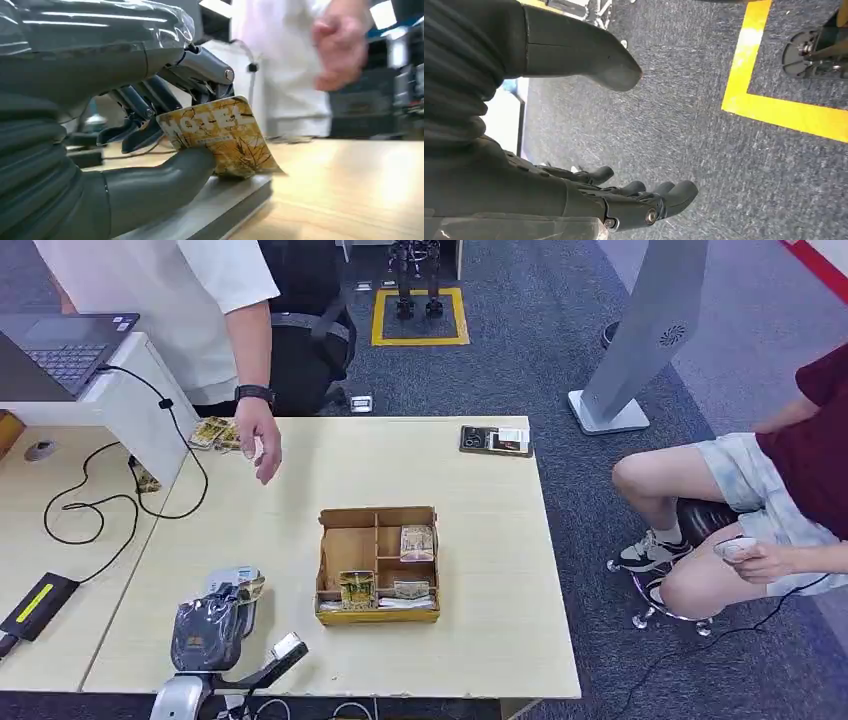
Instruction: Pass the card to the sensor for recognition and then transmit it.
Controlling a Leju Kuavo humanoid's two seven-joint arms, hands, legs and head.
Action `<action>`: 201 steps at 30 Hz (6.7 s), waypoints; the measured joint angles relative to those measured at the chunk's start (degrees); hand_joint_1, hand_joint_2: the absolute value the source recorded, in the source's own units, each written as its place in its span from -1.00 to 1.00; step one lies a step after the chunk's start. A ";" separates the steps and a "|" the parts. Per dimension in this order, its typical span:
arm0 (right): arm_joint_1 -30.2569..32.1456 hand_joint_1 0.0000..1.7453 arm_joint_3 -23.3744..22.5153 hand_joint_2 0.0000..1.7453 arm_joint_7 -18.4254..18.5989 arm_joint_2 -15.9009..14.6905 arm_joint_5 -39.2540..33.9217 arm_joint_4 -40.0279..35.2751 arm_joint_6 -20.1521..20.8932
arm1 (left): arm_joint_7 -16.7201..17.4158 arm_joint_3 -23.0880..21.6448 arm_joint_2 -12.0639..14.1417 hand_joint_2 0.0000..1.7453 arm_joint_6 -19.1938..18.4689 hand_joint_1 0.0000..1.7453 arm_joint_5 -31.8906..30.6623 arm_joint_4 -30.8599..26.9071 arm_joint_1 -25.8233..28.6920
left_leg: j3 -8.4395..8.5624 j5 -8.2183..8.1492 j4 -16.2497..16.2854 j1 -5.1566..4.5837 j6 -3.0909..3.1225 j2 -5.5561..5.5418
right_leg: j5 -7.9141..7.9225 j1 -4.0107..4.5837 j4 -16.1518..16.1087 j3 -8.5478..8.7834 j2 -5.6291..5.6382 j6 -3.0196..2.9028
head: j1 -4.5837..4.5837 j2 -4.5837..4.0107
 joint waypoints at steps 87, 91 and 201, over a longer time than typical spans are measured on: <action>-0.14 -1.00 0.85 1.00 -0.22 1.25 -1.25 0.33 -0.44 | -37.60 7.73 -16.39 1.00 -0.20 -1.00 26.66 -31.16 3.74 | -0.49 -0.15 0.07 0.00 0.04 0.23 | 0.01 0.00 -0.03 -0.54 0.18 0.04 | 0.04 0.00; -0.05 -1.00 0.83 1.00 -0.57 1.22 -1.75 0.50 -0.09 | -37.60 3.42 -13.74 1.00 -0.20 -1.00 26.12 -31.71 6.76 | -0.49 -0.15 0.06 0.00 0.04 0.23 | 0.00 0.00 -0.03 -0.54 0.17 0.03 | 0.00 0.00; -0.50 -1.00 0.87 1.00 0.90 -0.61 0.48 -0.83 0.98 | 8.14 -30.98 0.90 1.00 -10.95 0.90 2.90 -5.00 -10.35 | -0.48 -0.14 0.08 0.00 0.04 0.23 | 0.01 0.00 -0.03 -0.50 0.17 0.03 | 0.02 0.00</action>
